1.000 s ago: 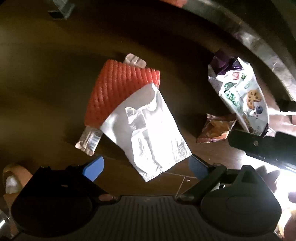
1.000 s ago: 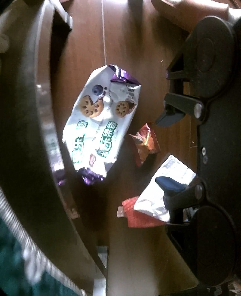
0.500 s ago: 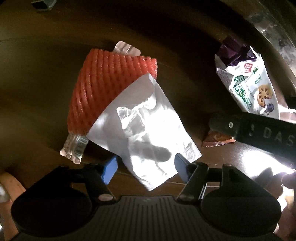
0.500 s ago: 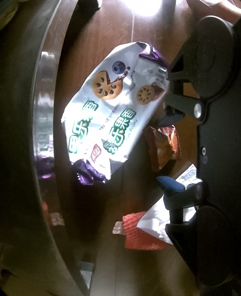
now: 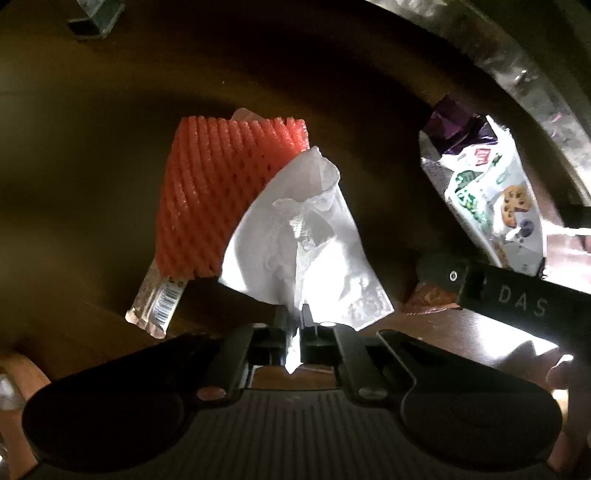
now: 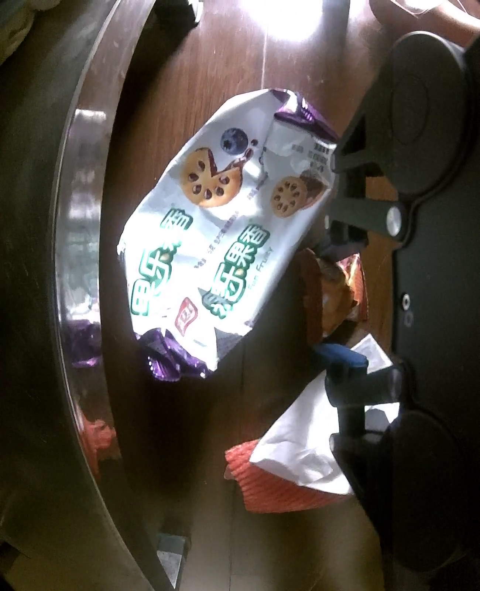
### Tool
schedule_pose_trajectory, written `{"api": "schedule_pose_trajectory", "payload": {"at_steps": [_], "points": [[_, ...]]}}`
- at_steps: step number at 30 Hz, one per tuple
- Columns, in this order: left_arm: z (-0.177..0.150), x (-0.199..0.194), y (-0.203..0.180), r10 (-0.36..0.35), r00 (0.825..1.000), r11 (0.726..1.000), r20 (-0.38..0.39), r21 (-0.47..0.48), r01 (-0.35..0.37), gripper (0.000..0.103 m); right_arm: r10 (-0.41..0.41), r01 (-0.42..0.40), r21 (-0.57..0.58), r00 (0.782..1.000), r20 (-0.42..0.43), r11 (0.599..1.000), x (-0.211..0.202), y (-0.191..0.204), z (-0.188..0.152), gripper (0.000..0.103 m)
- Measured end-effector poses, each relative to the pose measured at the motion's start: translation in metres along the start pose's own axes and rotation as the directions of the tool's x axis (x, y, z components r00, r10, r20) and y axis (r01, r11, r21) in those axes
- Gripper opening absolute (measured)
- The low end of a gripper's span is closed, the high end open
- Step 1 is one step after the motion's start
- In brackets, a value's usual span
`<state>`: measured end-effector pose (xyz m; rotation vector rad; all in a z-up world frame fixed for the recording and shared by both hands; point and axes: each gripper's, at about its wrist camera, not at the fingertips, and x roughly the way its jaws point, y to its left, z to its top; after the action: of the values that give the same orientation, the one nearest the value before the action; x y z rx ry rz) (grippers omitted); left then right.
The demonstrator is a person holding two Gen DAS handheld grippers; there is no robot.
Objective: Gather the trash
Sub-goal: 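Grasp the white paper sheet with the left tool while the right tool grasps the orange wrapper, then lift the paper sheet and orange wrapper and carry them over the green bin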
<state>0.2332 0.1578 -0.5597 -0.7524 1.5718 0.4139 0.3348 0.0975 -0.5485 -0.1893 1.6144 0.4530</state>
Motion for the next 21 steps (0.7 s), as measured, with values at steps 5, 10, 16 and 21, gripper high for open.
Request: {"api": "schedule_pose_trajectory", "payload": {"at_steps": [5, 10, 16, 21], "points": [[-0.003, -0.019, 0.002, 0.007, 1.000, 1.000, 0.005, 0.012, -0.007, 0.002, 0.020, -0.020, 0.047, 1.000, 0.002, 0.999, -0.026, -0.017, -0.009, 0.044], [-0.009, -0.055, -0.012, 0.001, 0.999, 0.997, 0.040, 0.079, -0.004, 0.002, 0.010, -0.011, 0.051, 1.000, 0.027, 0.999, -0.065, -0.018, -0.019, 0.044], [-0.021, -0.126, -0.022, -0.027, 0.992, 0.990, 0.121, 0.138, 0.010, 0.002, 0.023, -0.026, 0.033, 0.996, 0.086, 0.999, -0.135, -0.012, -0.040, 0.044], [-0.047, -0.197, -0.038, -0.070, 0.977, 0.976, 0.203, 0.217, 0.025, 0.002, 0.055, -0.060, 0.025, 0.985, 0.164, 0.998, -0.206, -0.006, -0.060, 0.044]]}}
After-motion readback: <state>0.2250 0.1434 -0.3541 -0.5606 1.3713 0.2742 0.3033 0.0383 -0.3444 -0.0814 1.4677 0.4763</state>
